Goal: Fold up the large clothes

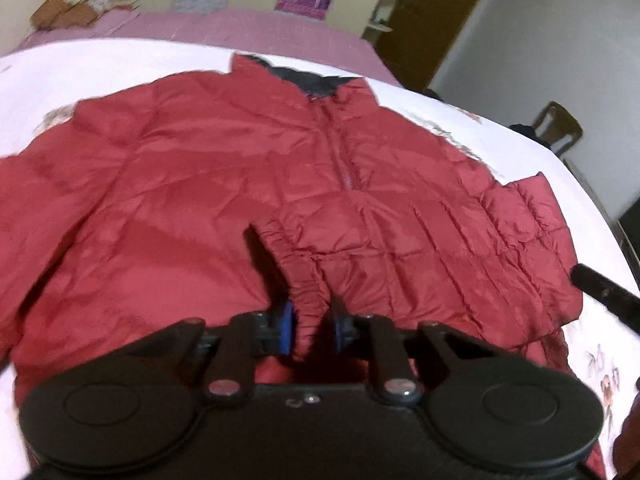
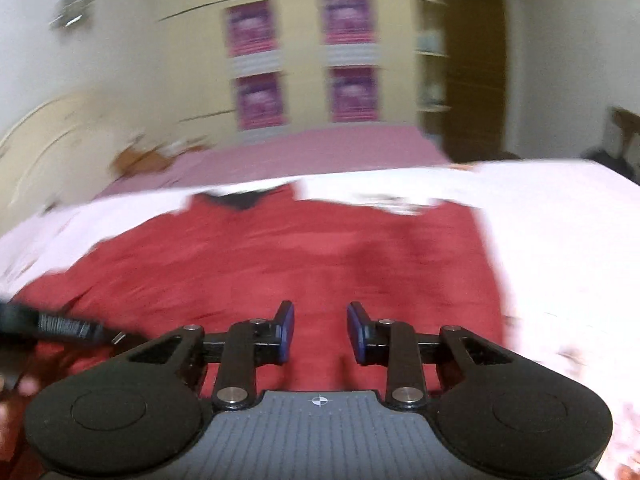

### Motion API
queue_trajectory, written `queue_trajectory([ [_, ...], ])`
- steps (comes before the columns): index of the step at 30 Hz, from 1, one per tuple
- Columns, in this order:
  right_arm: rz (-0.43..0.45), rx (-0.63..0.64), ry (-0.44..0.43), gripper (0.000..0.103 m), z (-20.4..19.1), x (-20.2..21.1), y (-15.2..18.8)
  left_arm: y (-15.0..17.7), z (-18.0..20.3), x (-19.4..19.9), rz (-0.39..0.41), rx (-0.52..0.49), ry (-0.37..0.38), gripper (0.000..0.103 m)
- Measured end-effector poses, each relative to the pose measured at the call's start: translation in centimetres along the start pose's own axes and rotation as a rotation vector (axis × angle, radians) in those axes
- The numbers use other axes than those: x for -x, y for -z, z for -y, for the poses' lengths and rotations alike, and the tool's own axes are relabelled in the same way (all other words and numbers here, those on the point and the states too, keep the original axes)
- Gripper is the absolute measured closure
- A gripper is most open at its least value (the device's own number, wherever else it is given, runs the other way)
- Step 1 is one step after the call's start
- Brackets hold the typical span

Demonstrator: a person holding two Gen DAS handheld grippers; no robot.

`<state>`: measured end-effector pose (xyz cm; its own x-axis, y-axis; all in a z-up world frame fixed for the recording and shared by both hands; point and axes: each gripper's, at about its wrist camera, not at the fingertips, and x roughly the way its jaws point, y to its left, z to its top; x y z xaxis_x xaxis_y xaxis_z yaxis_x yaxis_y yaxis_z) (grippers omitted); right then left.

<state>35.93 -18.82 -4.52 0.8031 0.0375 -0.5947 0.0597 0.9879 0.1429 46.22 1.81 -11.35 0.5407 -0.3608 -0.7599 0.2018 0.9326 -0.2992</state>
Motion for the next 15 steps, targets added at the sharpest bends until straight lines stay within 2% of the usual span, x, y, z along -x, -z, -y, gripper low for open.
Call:
queue_trajectory([
  [5, -0.004, -0.114, 0.07, 0.073, 4.4, -0.2, -0.5, -0.4, 0.9, 3.0, 0.138, -0.028, -0.006, 0.089],
  [8, -0.004, -0.142, 0.078, 0.073, 5.6, -0.4, -0.6, -0.1, -1.0, 6.1, 0.207, -0.003, -0.065, 0.09],
  [10, -0.004, -0.139, 0.071, 0.073, 5.9, -0.5, -0.6, 0.5, -3.0, 6.6, 0.194, 0.003, -0.133, 0.09],
  [13, -0.016, -0.125, 0.056, 0.073, 6.4, -0.3, -0.3, 1.7, -5.5, 6.2, 0.145, 0.061, -0.163, 0.09],
  [14, -0.019, -0.122, 0.052, 0.075, 6.6, -0.2, -0.2, 1.9, -5.7, 6.1, 0.141, 0.062, -0.169, 0.09],
  [15, -0.023, -0.118, 0.046, 0.081, 6.5, -0.3, -0.1, 2.1, -5.7, 6.0, 0.14, 0.062, -0.171, 0.09],
])
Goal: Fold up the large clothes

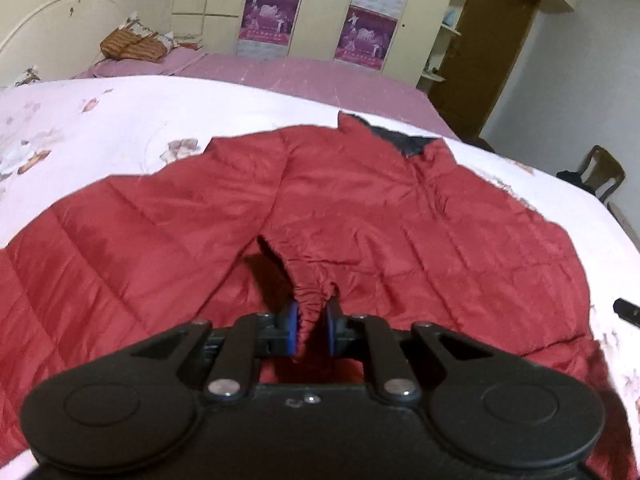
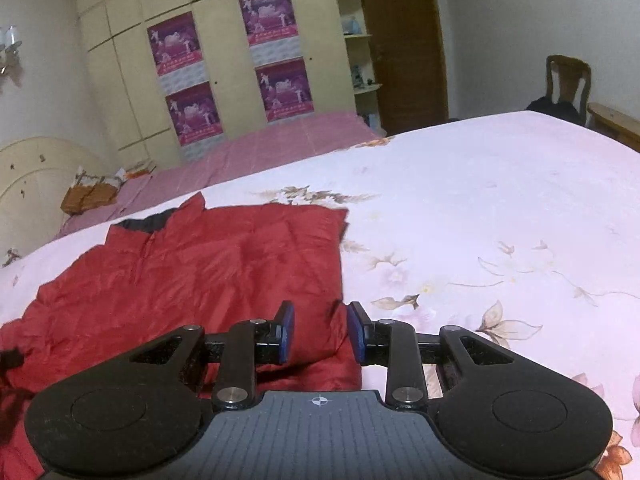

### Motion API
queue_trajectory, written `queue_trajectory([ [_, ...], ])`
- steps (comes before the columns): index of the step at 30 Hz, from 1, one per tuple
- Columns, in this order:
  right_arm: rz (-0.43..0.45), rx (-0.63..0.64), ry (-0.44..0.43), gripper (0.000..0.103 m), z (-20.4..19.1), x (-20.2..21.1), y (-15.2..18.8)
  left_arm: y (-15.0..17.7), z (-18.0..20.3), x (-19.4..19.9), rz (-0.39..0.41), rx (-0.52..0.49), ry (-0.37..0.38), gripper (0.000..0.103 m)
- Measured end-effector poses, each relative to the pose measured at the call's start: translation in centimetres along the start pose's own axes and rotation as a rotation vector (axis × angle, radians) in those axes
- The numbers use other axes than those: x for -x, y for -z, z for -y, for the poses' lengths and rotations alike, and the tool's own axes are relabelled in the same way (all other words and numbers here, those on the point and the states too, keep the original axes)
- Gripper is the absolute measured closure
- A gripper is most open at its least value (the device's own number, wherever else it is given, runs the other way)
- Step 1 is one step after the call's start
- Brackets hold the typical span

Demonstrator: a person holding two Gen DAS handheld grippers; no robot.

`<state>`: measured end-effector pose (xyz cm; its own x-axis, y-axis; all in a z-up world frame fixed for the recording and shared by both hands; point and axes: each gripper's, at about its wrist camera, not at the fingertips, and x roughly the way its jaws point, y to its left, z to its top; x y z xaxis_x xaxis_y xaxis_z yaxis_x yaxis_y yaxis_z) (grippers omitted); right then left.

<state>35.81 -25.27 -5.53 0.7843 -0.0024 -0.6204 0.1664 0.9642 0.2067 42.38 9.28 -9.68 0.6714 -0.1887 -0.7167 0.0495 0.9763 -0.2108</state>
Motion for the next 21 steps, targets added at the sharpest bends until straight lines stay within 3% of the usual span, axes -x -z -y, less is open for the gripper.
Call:
queue_trajectory([
  [1, -0.009, 0.006, -0.01, 0.094, 0.0, -0.2, 0.0, 0.1, 0.0, -0.1, 0.003, 0.002, -0.006, 0.09],
  [2, -0.016, 0.018, -0.014, 0.097, -0.2, -0.4, 0.0, 0.1, 0.0, -0.2, 0.009, 0.007, -0.009, 0.09],
  [9, -0.033, 0.127, -0.027, 0.097, -1.6, -3.1, -0.4, 0.2, 0.3, -0.3, 0.017, 0.004, -0.03, 0.09],
  [12, -0.157, 0.127, 0.002, 0.097, -1.1, -6.3, 0.4, 0.7, 0.5, -0.6, -0.001, -0.018, -0.055, 0.09],
  [15, -0.167, 0.134, -0.011, 0.097, -0.5, -7.0, 1.1, 1.0, 0.4, -0.8, -0.018, -0.039, -0.051, 0.088],
  [17, -0.139, 0.102, -0.031, 0.097, 0.0, -6.3, 0.7, 0.6, 0.2, -0.1, -0.008, -0.026, -0.057, 0.077],
  [19, -0.088, 0.075, -0.047, 0.097, 0.6, -4.8, 0.0, 0.4, 0.0, 1.6, 0.06, -0.017, -0.1, 0.053],
  [20, -0.061, 0.074, -0.047, 0.097, 0.8, -4.1, -0.5, 0.3, 0.1, 2.7, 0.119, -0.02, -0.135, 0.046],
  [21, -0.039, 0.071, -0.053, 0.097, 0.9, -3.8, -1.0, 0.1, 0.4, 3.3, 0.155, -0.029, -0.149, 0.047],
])
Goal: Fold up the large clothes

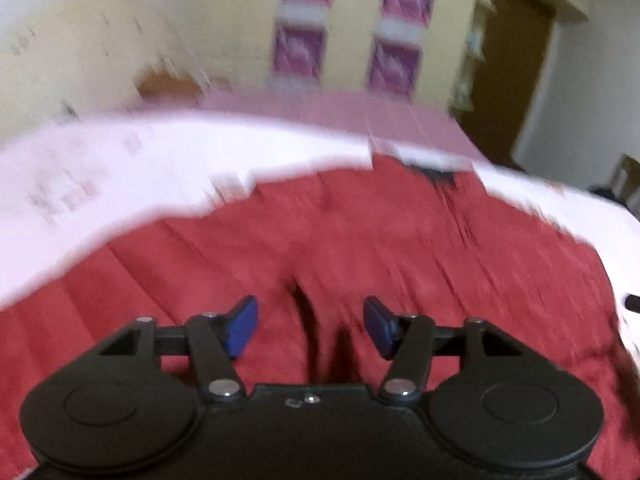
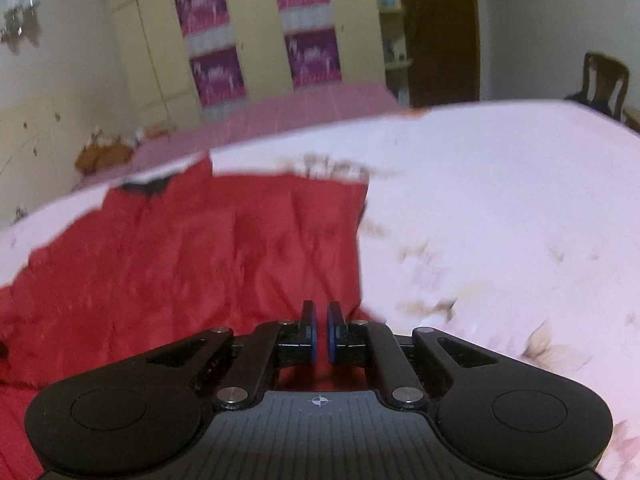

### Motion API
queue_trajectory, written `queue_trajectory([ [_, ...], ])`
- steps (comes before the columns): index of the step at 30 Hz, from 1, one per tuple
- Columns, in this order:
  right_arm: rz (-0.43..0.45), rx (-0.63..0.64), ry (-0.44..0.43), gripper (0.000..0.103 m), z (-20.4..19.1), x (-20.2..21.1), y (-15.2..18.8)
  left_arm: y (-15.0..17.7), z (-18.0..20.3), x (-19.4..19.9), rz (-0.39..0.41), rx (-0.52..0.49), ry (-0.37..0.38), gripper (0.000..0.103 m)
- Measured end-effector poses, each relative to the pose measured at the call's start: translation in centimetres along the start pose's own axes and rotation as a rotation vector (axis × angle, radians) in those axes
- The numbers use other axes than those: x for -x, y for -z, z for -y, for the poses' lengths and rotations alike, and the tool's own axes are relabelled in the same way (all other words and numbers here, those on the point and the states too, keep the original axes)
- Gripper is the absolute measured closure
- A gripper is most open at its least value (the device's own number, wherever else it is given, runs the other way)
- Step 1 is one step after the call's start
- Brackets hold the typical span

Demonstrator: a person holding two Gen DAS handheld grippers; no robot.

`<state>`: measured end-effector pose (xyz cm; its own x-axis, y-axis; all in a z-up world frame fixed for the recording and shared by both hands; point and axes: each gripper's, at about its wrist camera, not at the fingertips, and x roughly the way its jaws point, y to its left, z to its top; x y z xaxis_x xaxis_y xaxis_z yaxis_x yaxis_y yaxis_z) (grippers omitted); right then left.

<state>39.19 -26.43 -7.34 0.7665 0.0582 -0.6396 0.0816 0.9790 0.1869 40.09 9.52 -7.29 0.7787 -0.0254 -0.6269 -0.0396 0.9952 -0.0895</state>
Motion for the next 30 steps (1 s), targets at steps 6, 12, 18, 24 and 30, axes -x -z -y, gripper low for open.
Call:
queue_trajectory([
  [6, 0.002, 0.076, -0.044, 0.097, -2.5, -3.2, -2.1, -1.0, 4.8, -4.2, -0.042, -0.135, 0.08, 0.049],
  [12, -0.099, 0.139, -0.004, 0.097, -1.8, -7.5, -1.0, 0.0, 4.3, -7.3, -0.123, -0.139, 0.044, 0.048],
  [18, -0.002, 0.12, -0.046, 0.097, -1.9, -6.5, -3.7, -0.7, 6.2, -7.0, -0.056, -0.173, 0.072, 0.048],
  [24, -0.087, 0.179, 0.052, 0.097, -1.3, -12.3, -5.0, -0.9, 7.0, -10.7, -0.083, -0.188, 0.056, 0.038],
  [30, -0.099, 0.175, 0.075, 0.097, -0.3, -12.7, -5.0, -1.5, 6.8, -10.3, -0.075, -0.189, 0.042, 0.041],
])
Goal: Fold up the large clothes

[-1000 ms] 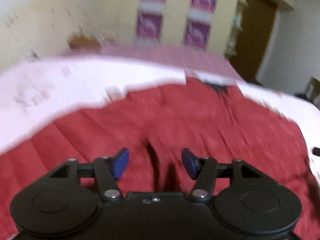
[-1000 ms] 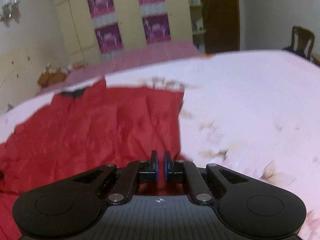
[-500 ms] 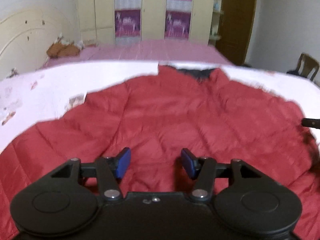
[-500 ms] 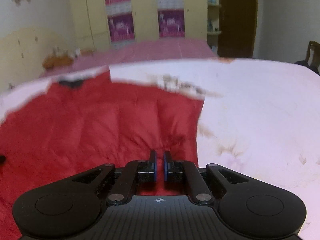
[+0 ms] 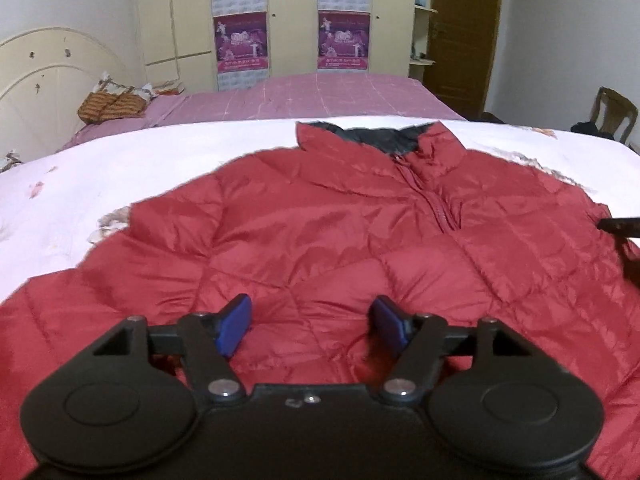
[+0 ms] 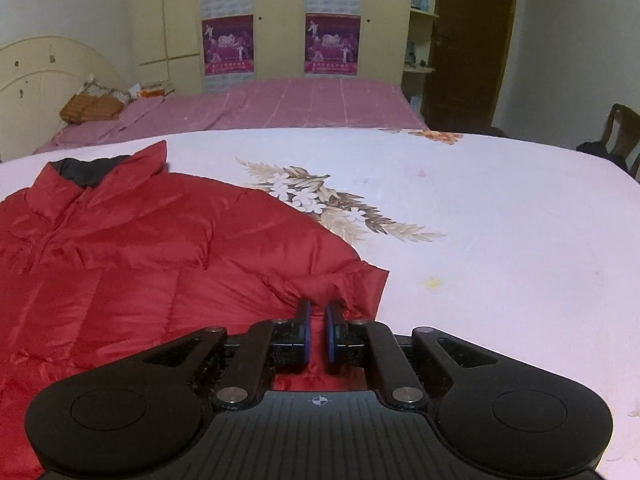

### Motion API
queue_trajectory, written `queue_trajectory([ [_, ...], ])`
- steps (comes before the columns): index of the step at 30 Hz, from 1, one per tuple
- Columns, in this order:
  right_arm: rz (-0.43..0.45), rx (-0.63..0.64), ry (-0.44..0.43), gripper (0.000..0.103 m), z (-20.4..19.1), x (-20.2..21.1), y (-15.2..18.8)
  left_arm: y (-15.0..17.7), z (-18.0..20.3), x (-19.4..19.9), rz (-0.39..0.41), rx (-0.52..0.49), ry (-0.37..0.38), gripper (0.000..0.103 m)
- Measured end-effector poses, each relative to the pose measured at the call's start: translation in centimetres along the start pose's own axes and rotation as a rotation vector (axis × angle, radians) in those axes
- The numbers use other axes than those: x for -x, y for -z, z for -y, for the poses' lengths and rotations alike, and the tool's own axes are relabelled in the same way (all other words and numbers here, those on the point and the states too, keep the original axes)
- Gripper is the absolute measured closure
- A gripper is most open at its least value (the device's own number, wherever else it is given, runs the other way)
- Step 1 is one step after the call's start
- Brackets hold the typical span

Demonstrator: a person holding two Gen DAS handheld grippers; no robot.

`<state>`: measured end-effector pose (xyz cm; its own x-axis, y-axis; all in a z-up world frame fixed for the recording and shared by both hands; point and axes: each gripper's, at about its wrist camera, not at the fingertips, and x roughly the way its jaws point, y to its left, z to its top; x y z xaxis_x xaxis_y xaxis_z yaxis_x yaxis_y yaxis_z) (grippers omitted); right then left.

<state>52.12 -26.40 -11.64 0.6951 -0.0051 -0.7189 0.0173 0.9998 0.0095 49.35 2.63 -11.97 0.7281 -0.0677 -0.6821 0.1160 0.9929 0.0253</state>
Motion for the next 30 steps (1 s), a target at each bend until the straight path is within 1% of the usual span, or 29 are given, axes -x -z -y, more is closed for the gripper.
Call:
queue_trajectory([
  [3, 0.049, -0.046, -0.038, 0.097, 0.1, 3.2, 0.2, 0.2, 0.0, 2.8, 0.049, 0.01, 0.0, 0.04],
  [5, 0.073, -0.049, -0.075, 0.097, -0.5, 5.4, 0.8, 0.8, 0.2, 4.2, 0.056, 0.018, 0.012, 0.039],
  [7, 0.072, -0.042, -0.11, 0.097, -1.3, 6.7, 1.7, 1.7, 0.8, 5.3, 0.063, 0.003, 0.017, 0.038],
  [10, 0.057, -0.018, -0.148, 0.097, -2.6, 7.6, 3.1, 3.1, 1.4, 6.0, 0.044, -0.004, 0.014, 0.039],
  [12, 0.044, 0.016, -0.129, 0.097, -3.7, 7.5, 3.9, 3.8, 1.6, 5.5, 0.014, -0.018, 0.014, 0.039],
  [13, 0.023, 0.027, -0.11, 0.097, -3.9, 7.0, 4.1, 4.0, 1.5, 5.0, 0.004, -0.026, 0.012, 0.037],
  [15, -0.01, 0.032, -0.077, 0.097, -3.9, 5.7, 4.8, 4.2, 1.2, 4.1, 0.016, -0.032, 0.011, 0.035],
  [18, -0.004, 0.034, -0.059, 0.097, -4.0, 5.0, 4.7, 3.8, 0.9, 2.7, 0.028, -0.043, 0.007, 0.034],
  [20, -0.008, 0.029, -0.047, 0.097, -3.9, 5.1, 4.7, 3.3, 0.7, 2.5, 0.013, -0.04, 0.009, 0.036],
  [21, -0.012, 0.024, -0.043, 0.097, -3.8, 5.3, 4.6, 3.0, 0.7, 3.1, 0.01, -0.038, 0.001, 0.041],
  [22, -0.002, 0.014, -0.041, 0.097, -3.7, 5.9, 4.5, 2.9, 0.6, 3.9, 0.023, -0.033, 0.0, 0.041],
  [23, 0.027, 0.0, -0.05, 0.097, -3.4, 7.0, 4.4, 2.9, 0.6, 4.8, 0.044, -0.024, 0.007, 0.039],
  [24, 0.053, -0.007, -0.062, 0.097, -3.3, 8.0, 4.3, 3.1, 0.5, 5.4, 0.055, -0.013, 0.015, 0.035],
  [26, 0.072, -0.008, -0.07, 0.097, -3.3, 8.7, 4.5, 3.7, 0.7, 5.5, 0.044, -0.016, 0.018, 0.035],
  [27, 0.059, 0.0, -0.071, 0.097, -3.4, 8.5, 4.7, 4.0, 0.8, 4.8, 0.013, -0.03, 0.008, 0.035],
  [28, 0.019, 0.013, -0.05, 0.097, -3.5, 7.6, 5.0, 4.5, 0.7, 4.1, -0.007, -0.029, 0.013, 0.034],
  [29, -0.041, 0.02, -0.026, 0.097, -3.6, 6.4, 5.4, 4.7, 0.4, 3.9, 0.0, -0.013, 0.022, 0.034],
  [30, -0.048, 0.018, -0.031, 0.097, -3.5, 5.8, 5.9, 4.7, 0.3, 3.8, -0.005, -0.008, 0.024, 0.034],
])
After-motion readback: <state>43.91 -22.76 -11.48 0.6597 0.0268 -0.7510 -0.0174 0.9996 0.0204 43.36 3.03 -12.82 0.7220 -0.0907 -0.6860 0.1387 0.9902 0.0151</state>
